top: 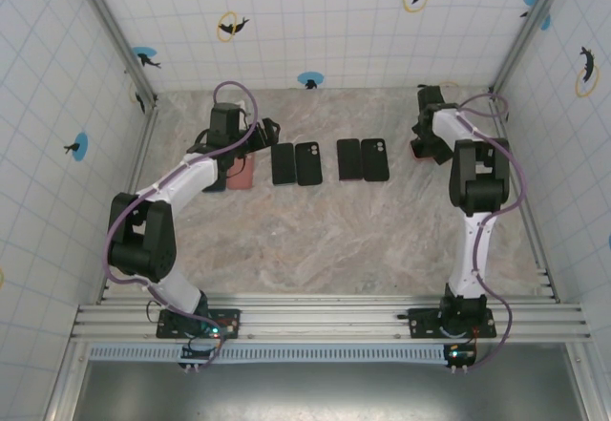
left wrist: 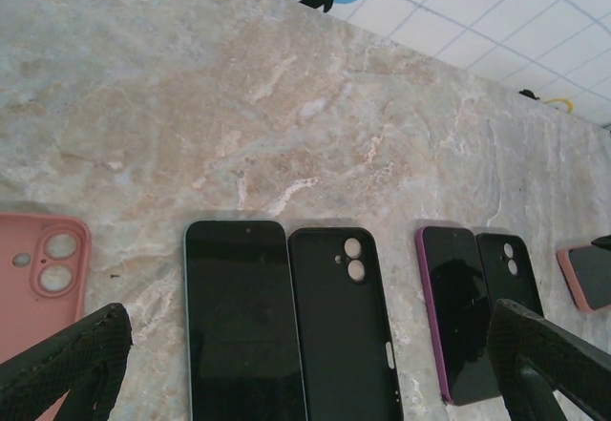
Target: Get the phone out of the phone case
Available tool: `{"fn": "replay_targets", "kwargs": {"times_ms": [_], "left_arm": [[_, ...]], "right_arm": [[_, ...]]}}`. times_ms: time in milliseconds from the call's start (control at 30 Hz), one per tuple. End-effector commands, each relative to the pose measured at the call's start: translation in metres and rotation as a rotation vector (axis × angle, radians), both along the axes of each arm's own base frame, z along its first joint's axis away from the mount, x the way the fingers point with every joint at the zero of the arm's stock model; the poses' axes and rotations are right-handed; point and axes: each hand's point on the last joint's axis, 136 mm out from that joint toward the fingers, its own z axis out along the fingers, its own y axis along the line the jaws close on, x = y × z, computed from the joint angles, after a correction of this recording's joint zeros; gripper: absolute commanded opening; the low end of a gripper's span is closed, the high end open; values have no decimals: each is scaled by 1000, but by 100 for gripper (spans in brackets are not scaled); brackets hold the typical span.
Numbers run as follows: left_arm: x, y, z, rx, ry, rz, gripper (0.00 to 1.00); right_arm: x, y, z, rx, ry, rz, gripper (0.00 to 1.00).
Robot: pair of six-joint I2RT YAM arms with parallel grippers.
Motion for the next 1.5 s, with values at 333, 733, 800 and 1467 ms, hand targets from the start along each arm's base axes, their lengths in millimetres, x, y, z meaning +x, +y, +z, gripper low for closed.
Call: {"fn": "replay_targets", "kwargs": {"times_ms": [333, 733, 800, 1467], "left_arm": [[2, -2, -6, 6, 24, -31, 98], [-2, -7, -12, -11, 49, -49, 98], [-2, -9, -12, -23, 56, -56, 98], [-6, -18, -15, -90, 81, -76, 98]], "right_arm": [[12, 1, -15, 46, 6, -29, 99], [0, -5, -37, 8, 165, -49, 97], [-9, -4, -42, -5, 228, -41, 96], [-58, 16, -66, 113, 358, -49, 73]]}}
